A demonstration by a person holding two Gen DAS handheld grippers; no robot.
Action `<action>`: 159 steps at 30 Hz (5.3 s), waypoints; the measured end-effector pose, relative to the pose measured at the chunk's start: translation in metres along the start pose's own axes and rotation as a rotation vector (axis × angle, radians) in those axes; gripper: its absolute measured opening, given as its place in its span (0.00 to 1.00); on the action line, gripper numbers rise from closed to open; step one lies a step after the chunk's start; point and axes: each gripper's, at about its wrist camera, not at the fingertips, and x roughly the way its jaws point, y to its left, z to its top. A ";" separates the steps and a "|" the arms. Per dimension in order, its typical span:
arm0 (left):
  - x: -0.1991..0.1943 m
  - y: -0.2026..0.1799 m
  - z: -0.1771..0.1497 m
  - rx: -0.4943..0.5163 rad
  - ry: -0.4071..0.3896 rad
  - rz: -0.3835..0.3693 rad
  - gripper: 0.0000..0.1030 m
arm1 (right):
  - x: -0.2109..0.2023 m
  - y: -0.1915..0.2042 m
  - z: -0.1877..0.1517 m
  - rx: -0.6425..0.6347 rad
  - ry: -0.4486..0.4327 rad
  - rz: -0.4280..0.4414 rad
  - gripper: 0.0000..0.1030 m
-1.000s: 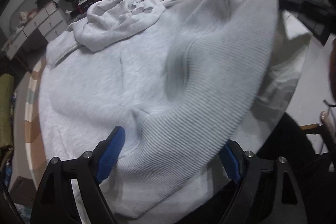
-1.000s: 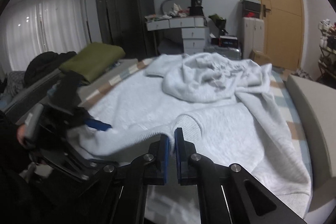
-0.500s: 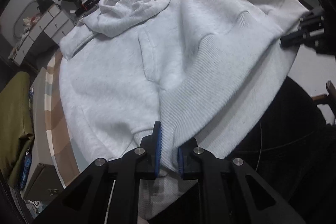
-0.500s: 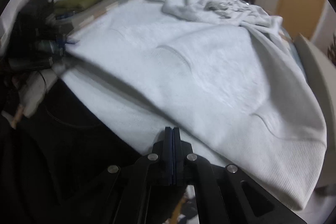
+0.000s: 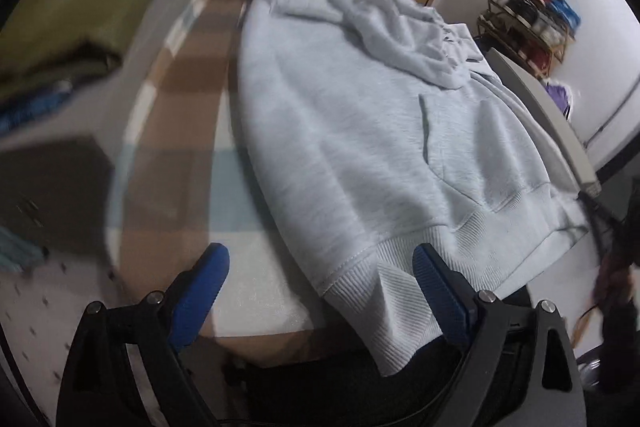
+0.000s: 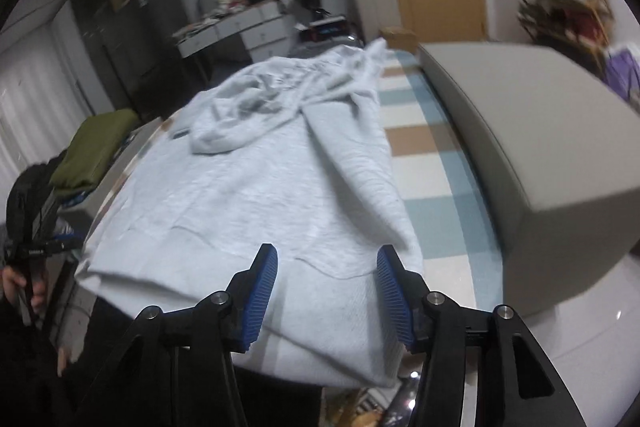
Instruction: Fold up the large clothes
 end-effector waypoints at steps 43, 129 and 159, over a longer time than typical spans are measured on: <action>0.013 -0.002 0.007 0.019 0.100 -0.002 0.09 | 0.021 -0.020 0.012 0.143 0.059 0.095 0.22; 0.114 0.010 0.292 0.302 0.083 0.051 0.80 | 0.173 -0.064 0.259 0.044 -0.033 0.112 0.74; 0.064 0.012 0.226 0.212 0.104 -0.141 0.10 | 0.148 -0.042 0.186 0.087 0.100 0.256 0.07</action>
